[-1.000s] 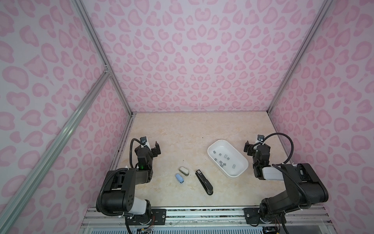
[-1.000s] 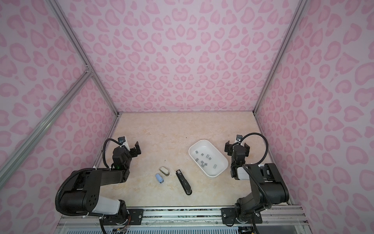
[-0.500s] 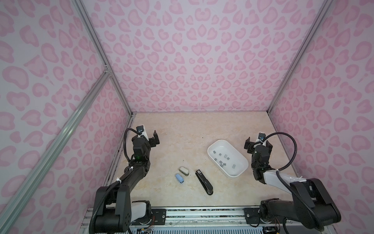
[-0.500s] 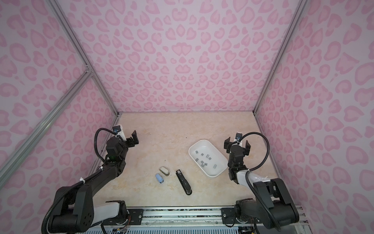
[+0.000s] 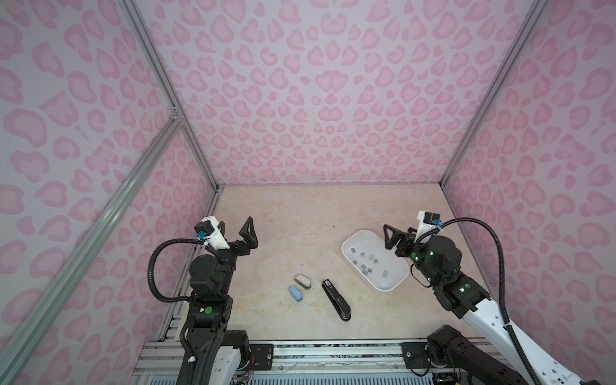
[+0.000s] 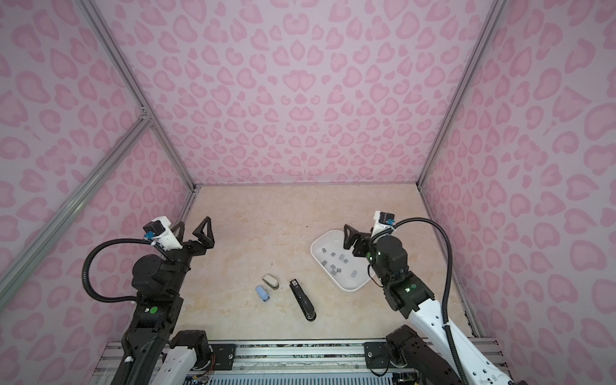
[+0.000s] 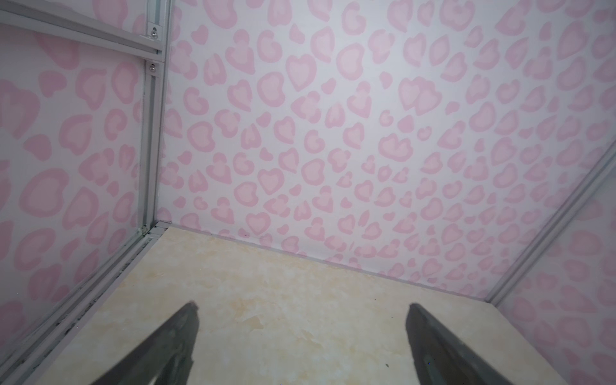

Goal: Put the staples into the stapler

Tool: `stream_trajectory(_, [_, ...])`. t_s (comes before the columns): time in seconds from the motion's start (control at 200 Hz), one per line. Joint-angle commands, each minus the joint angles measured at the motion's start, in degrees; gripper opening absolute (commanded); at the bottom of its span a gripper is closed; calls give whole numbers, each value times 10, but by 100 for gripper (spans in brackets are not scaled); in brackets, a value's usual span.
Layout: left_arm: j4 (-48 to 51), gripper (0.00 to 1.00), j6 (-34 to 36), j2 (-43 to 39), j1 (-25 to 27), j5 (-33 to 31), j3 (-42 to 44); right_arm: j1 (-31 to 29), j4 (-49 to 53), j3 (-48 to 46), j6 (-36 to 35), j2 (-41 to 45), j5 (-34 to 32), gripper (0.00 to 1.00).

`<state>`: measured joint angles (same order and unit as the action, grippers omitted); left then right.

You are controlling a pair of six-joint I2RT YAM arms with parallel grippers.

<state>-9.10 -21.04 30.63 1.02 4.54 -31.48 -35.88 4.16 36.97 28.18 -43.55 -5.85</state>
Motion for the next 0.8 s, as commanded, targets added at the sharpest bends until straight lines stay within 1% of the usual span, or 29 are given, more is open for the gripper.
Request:
stream_trajectory(0.0, [69,98,-80,-10,-1,15,-18,-166,25,-22,2,1,-104,93])
stream_trajectory(0.015, [78,98,-88,-8,-1,12,-23,-182,24,-24,1,-1,-114,92])
stream_trajectory(0.02, [82,98,-90,-7,-1,10,-23,-198,23,-25,-1,-4,-123,91])
stream_trajectory(0.05, [101,98,-99,-2,-1,10,-33,-237,26,-28,-4,-11,-150,88])
stream_trajectory(0.06, [107,98,-101,1,-1,12,-36,-259,29,-29,-4,-16,-163,87])
stream_trajectory(0.07, [113,98,-102,2,-1,18,-38,-280,31,-30,-4,-19,-177,86])
stream_trajectory(0.125, [127,98,-91,16,-1,72,-48,-346,45,-40,11,-34,-246,86])
stream_trajectory(0.195, [120,98,-64,31,0,162,-43,-406,50,-66,41,-47,-296,86])
stream_trajectory(0.26, [129,96,-49,46,2,188,-43,-441,59,-90,75,-58,-315,86])
stream_trajectory(0.31, [123,96,-28,54,10,221,-39,-459,68,-105,101,-67,-320,87])
stream_trajectory(0.33, [121,98,-19,55,16,233,-37,-466,70,-109,108,-72,-319,88])
stream_trajectory(0.36, [116,100,-2,54,31,244,-34,-476,67,-118,114,-77,-316,88])
stream_trajectory(0.38, [107,98,10,50,47,244,-28,-482,61,-124,114,-81,-312,88])
stream_trajectory(0.415, [90,98,37,40,82,225,-14,-493,43,-133,106,-90,-305,89])
stream_trajectory(0.44, [81,97,67,29,122,200,1,-499,29,-138,101,-96,-301,90])
stream_trajectory(0.48, [63,98,111,16,169,154,21,-507,-1,-149,90,-113,-287,93])
stream_trajectory(0.51, [49,97,132,13,195,128,34,-507,-10,-151,93,-128,-277,93])
stream_trajectory(0.53, [41,94,145,15,209,119,40,-507,-16,-152,95,-138,-274,93])
stream_trajectory(0.565, [28,89,169,24,226,116,49,-507,-25,-153,97,-157,-269,93])
stream_trajectory(0.595, [20,87,184,35,237,118,53,-507,-29,-152,99,-175,-266,92])
stream_trajectory(0.625, [19,86,203,50,246,131,55,-507,-27,-149,104,-190,-267,92])
stream_trajectory(0.665, [23,82,225,68,256,150,54,-507,-5,-137,122,-216,-269,92])
stream_trajectory(0.725, [38,81,244,96,266,142,46,-508,30,-116,145,-250,-284,90])
stream_trajectory(0.795, [44,79,259,125,271,149,39,-507,49,-104,160,-286,-303,90])
